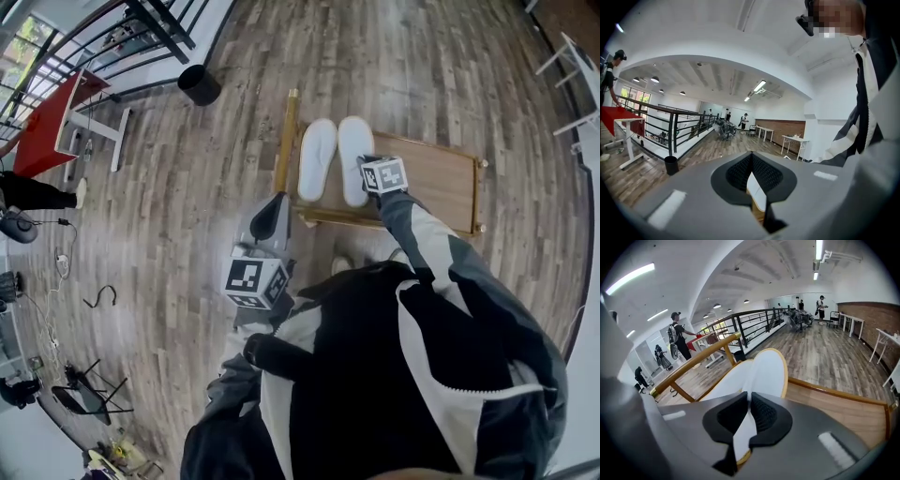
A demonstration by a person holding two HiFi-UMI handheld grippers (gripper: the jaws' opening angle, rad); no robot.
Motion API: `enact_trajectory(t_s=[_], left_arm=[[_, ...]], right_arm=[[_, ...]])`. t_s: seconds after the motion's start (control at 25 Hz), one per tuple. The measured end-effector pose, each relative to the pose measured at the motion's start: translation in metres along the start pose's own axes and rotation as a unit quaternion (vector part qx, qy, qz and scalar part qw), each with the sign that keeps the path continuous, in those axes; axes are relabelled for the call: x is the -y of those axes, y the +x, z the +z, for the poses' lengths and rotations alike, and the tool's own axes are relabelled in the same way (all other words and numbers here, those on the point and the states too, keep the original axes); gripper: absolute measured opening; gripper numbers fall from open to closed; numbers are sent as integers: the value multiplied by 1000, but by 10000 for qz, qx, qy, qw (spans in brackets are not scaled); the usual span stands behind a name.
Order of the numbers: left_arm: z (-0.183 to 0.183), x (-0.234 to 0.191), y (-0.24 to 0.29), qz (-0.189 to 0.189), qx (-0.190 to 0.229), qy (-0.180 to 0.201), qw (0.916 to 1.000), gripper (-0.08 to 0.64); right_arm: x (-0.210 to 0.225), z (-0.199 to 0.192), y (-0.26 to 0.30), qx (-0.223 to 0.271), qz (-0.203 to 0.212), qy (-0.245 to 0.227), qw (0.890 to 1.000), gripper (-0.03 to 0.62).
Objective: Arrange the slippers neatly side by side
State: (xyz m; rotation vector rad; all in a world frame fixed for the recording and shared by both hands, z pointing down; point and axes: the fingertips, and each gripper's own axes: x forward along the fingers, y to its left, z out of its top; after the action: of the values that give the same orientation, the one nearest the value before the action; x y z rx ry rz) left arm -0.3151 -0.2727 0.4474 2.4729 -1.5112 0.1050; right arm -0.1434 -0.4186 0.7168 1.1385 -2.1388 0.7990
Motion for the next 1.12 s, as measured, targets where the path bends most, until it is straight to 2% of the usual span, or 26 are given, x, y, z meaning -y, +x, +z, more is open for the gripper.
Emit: enact_trajectory(t_s=[0.12, 0.32, 0.56, 0.8, 1.12], left_arm=[[-1, -2, -6, 73, -54, 20, 10000, 14], [-7, -8, -20, 200, -104, -8, 9997, 14], [-17, -8, -28, 263, -218, 40, 9994, 14], [-13, 0, -27, 219, -246, 55, 9994, 14], [-23, 8, -23, 123, -313, 41, 9994, 14]], right_arm=[[9, -2, 10, -108, -106, 272, 9995, 25], [15, -13, 21, -266, -228, 402, 9986, 25], [18, -26, 31, -448, -359, 423, 9975, 25], [15, -30, 41, -652, -420, 405, 9962, 28], [16, -26, 48, -771, -261, 352, 9961, 36]])
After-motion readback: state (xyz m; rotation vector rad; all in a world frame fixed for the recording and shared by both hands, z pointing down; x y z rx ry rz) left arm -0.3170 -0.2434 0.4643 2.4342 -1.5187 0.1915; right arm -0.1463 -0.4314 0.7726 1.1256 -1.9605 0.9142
